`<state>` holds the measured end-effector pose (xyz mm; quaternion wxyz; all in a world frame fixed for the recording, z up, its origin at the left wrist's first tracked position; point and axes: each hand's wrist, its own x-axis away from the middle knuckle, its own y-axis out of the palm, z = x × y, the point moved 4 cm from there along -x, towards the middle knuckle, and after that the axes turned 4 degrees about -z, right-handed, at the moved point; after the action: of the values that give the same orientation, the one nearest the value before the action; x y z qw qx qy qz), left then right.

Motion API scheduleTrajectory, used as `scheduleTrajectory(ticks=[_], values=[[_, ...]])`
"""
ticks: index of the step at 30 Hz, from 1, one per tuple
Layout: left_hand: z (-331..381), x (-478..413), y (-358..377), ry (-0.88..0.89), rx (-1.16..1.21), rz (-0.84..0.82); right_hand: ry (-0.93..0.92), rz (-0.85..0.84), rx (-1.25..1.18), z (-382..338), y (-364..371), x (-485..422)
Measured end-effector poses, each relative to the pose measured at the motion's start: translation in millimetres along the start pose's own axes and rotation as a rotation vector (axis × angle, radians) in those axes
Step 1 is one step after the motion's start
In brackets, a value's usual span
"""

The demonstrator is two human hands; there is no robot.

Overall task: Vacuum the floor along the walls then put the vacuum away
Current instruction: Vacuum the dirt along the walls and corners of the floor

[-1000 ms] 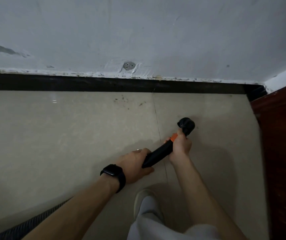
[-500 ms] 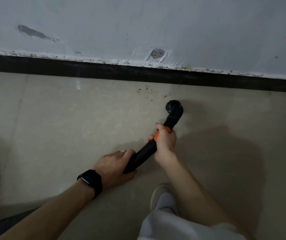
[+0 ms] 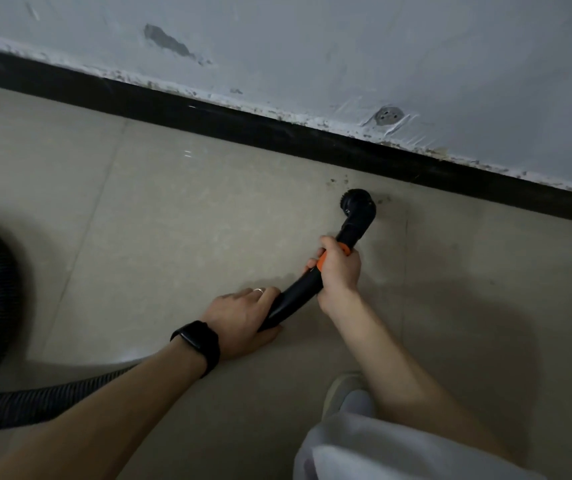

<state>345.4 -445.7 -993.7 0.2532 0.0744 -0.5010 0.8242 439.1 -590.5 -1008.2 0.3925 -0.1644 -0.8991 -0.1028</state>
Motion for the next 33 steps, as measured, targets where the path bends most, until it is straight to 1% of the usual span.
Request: scheduleTrajectory(ticks=[6,15,22,29,33], values=[[-17,7,-2,-0.06,0.012,0.023,0.0,-0.051,0.024,3,24,3],[-36,3,-16,-0.069,0.024,0.098,-0.024,-0.043,0.028,0,48,-9],[-49,-7,-27,-0.135,0.045,0.143,-0.043,-0.047,0.037,-10,75,-23],[-70,9,-32,-0.203,0.066,0.196,-0.04,-0.048,-0.014,7,102,-25],[-92,26,-38,-0.243,0.055,0.21,-0.039,-0.099,-0.004,22,131,-18]])
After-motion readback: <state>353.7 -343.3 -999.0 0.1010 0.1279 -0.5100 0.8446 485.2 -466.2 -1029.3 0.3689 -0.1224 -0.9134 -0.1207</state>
